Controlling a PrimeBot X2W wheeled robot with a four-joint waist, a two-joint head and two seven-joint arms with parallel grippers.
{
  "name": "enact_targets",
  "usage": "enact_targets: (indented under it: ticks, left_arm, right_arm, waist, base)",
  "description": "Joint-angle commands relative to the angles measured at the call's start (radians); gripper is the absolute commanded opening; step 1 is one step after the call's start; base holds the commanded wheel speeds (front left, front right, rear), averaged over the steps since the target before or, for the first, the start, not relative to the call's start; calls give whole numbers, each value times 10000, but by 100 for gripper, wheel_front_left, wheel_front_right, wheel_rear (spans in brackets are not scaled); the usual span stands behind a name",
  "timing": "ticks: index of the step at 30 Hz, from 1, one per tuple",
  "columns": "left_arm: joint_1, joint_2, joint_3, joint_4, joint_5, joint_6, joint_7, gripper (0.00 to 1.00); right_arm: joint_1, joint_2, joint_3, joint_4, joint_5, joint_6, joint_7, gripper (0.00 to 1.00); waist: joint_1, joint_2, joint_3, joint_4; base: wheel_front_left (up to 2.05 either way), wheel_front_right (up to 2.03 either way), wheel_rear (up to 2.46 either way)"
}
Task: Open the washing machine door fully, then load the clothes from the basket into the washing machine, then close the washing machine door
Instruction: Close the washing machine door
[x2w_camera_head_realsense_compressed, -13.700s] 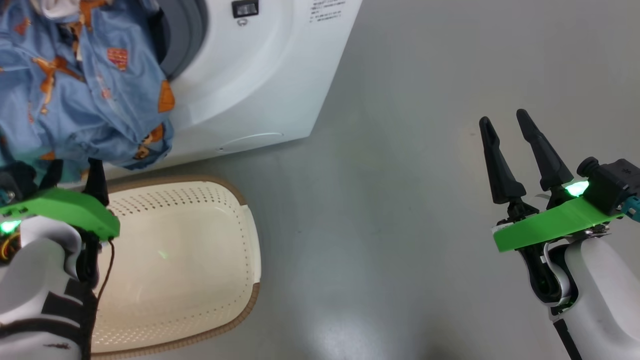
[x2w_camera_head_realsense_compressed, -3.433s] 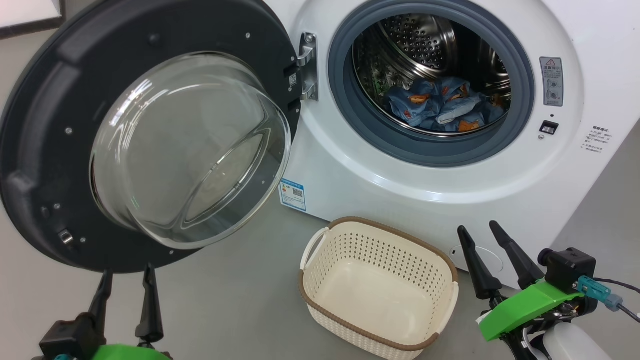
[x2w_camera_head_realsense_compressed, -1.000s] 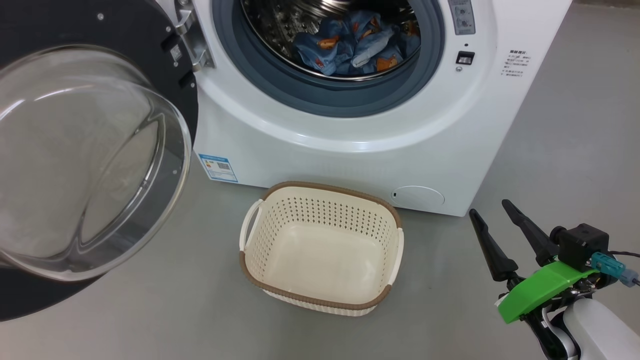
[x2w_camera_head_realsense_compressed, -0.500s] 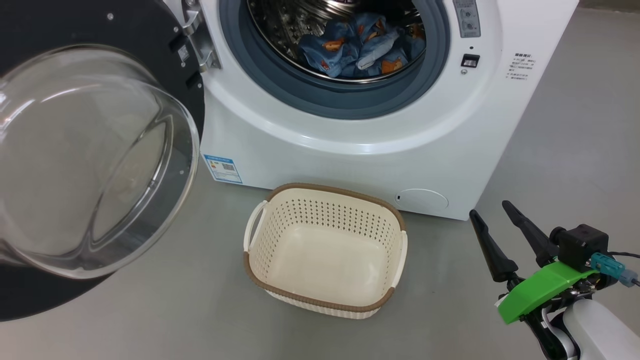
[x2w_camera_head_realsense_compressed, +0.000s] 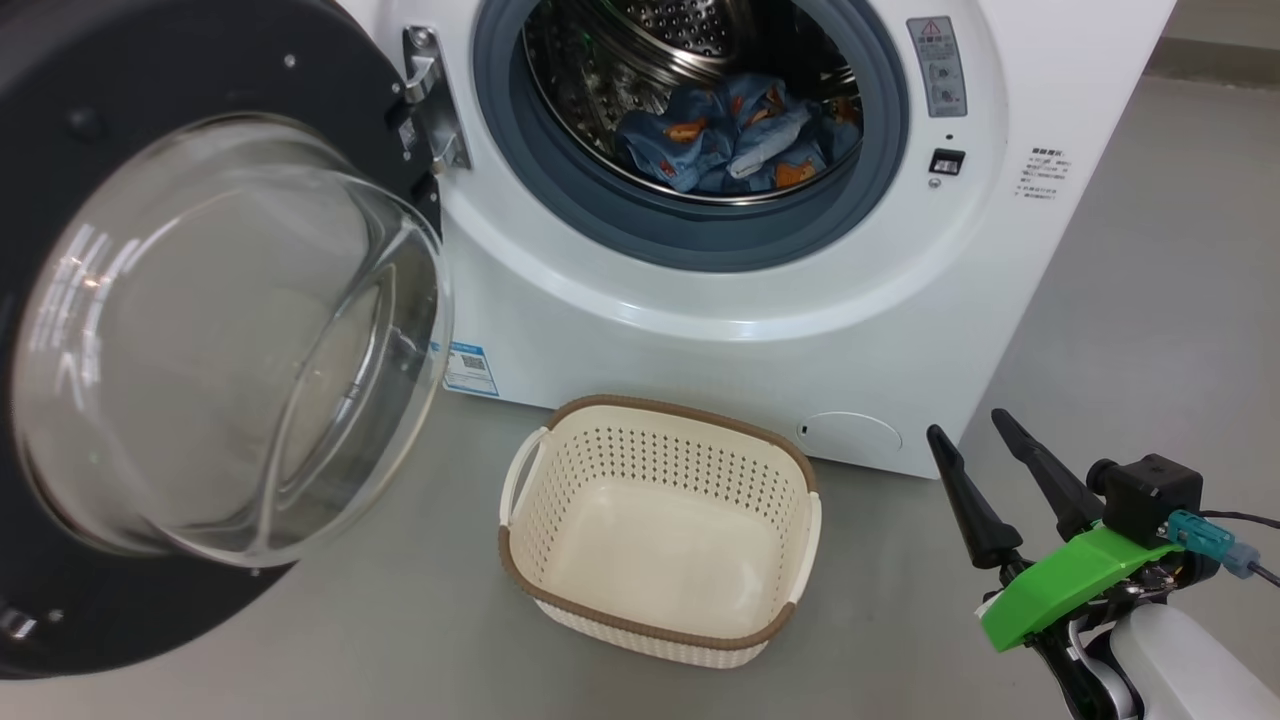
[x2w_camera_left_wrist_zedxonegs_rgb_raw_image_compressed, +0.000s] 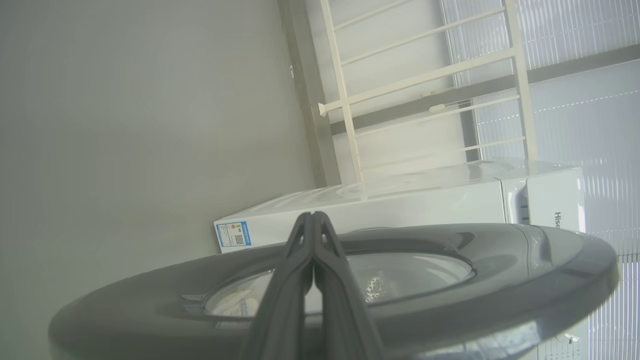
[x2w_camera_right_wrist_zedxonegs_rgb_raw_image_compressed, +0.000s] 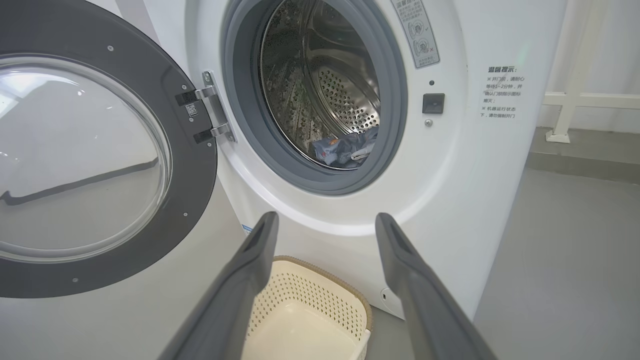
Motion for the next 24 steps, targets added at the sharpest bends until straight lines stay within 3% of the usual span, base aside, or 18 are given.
enact_targets:
  ticks: [1, 15, 24]
  left_arm:
    - [189, 219, -4, -283, -51, -48, 243, 0]
    - [1539, -610, -601, -2587, -636, 70, 2985, 0]
    - [3205, -1462, -633, -6021, -1388, 1181, 4258, 0]
  right_arm:
    - [5, -40, 12, -166, 111, 56, -78, 100]
    - [293, 390, -263, -174, 34, 56, -79, 100]
    - [561, 586, -514, -254, 34, 56, -79, 100]
  waist:
    - [0, 0, -96, 84]
    - [0, 0, -569, 244]
    - [0, 0, -783, -40]
  base:
    - [0, 0, 0]
    - [0, 0, 0]
    - [0, 0, 0]
